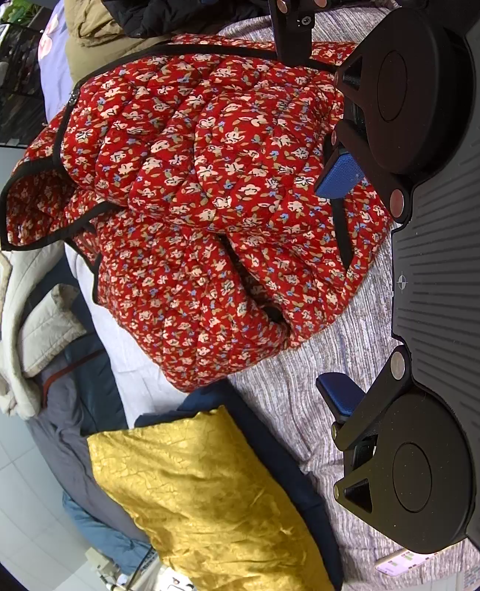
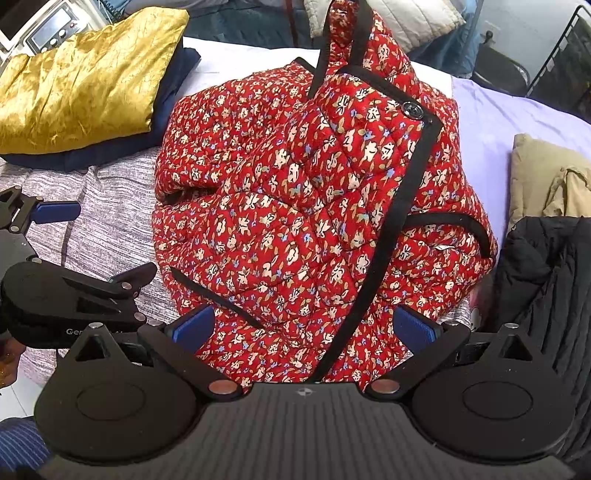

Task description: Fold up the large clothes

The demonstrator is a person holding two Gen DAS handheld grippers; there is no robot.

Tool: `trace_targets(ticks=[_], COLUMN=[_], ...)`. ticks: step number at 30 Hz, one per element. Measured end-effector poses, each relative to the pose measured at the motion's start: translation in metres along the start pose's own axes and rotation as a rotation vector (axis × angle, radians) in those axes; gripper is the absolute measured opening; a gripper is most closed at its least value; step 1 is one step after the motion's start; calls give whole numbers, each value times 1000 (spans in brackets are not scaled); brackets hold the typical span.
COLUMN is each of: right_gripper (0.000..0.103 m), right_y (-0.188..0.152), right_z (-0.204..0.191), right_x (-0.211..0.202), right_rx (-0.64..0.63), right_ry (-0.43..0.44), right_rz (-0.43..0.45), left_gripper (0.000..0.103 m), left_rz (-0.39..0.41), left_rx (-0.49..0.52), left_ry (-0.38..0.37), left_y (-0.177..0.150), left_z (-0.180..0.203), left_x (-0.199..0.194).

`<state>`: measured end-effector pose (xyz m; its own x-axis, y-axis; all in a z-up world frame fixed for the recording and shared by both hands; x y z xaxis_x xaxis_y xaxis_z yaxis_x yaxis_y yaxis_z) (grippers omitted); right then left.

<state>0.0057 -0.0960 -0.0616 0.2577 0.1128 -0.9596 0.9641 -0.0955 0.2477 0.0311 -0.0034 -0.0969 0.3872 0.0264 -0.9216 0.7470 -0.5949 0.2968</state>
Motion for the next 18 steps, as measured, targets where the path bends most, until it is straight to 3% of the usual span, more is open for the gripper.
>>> trace_targets(ticks=[18], right_gripper=[102], right_y=[-1], right_z=[2], right_x=[5], right_rx=[5], right_ry=[2], right_rz=[-15], left_gripper=[103], left_rz=[-18], left_rx=[-2], left_ry=[-7], left_y=[-2], left_z=[1], left_x=[10])
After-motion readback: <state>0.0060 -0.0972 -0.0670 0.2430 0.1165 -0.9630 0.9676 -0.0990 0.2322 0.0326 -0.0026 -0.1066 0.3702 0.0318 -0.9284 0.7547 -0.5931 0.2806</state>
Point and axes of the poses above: each gripper's, at about its wrist camera, not at the fingertips, and x roughly the way its jaws point, z to its right, y to its top, the point moved 9 cm from there along x, roughly the way its jaws point, and after that the axes turned 6 degrees about x, right-handed, at the moved point
